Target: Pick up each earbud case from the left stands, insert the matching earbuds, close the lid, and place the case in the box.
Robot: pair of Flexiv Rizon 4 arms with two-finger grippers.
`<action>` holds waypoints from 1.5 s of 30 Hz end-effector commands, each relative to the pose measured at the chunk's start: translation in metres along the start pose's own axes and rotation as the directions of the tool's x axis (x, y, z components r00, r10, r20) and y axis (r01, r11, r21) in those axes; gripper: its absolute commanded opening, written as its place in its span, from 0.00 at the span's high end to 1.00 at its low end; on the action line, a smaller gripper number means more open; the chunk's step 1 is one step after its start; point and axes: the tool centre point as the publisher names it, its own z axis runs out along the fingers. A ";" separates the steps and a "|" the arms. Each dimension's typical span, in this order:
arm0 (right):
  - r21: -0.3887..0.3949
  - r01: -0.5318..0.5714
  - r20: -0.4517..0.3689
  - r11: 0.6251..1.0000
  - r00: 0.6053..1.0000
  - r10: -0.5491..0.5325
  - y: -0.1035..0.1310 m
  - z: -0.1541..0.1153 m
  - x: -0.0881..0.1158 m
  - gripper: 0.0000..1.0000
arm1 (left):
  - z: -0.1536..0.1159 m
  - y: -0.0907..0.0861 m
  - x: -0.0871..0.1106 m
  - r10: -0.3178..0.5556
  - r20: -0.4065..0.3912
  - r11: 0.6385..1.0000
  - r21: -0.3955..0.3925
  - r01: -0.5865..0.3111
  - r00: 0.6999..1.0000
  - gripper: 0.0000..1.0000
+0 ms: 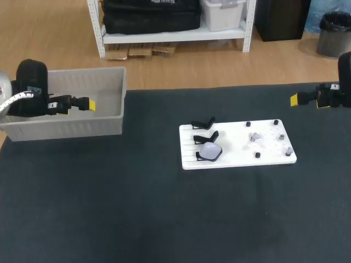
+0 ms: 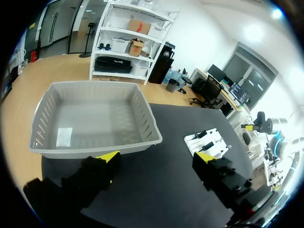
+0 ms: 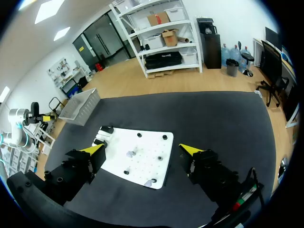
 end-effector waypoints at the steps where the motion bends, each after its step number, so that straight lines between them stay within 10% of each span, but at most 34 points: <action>1: -0.003 0.001 -0.001 1.000 1.000 -0.001 -0.001 0.000 0.000 0.00 | 0.000 -0.002 -0.002 -0.003 -0.008 1.000 -0.009 0.002 1.000 0.00; 10: -0.003 0.001 -0.001 1.000 1.000 -0.001 -0.001 0.000 0.000 0.00 | 0.000 -0.002 -0.002 -0.003 -0.008 1.000 -0.009 0.002 1.000 0.00; 12: -0.003 0.001 -0.001 1.000 1.000 -0.001 -0.001 0.000 0.000 0.00 | -0.002 -0.010 -0.004 0.177 0.050 0.981 0.067 -0.180 0.983 0.00; 14: -0.003 0.001 -0.001 1.000 1.000 -0.001 -0.001 0.000 0.000 0.00 | -0.006 -0.020 -0.005 0.364 0.130 0.910 0.163 -0.381 0.923 0.00; 18: -0.003 0.001 -0.001 1.000 1.000 -0.001 -0.001 0.000 0.000 0.00 | -0.016 -0.034 0.004 0.631 0.352 0.663 0.216 -0.716 0.691 0.00; 26: -0.003 0.001 -0.001 1.000 1.000 -0.001 -0.001 0.000 0.000 0.00 | -0.027 -0.067 0.019 0.805 0.459 0.259 0.297 -0.919 0.376 0.00; 43: -0.003 0.001 -0.001 1.000 1.000 -0.001 -0.001 0.000 0.000 0.00 | -0.022 -0.071 0.026 0.799 0.470 0.249 0.310 -0.918 0.375 0.00; 45: -0.003 0.001 -0.001 1.000 1.000 -0.001 -0.001 0.000 0.000 0.00 | -0.009 -0.081 0.034 0.788 0.451 0.300 0.313 -0.901 0.419 0.00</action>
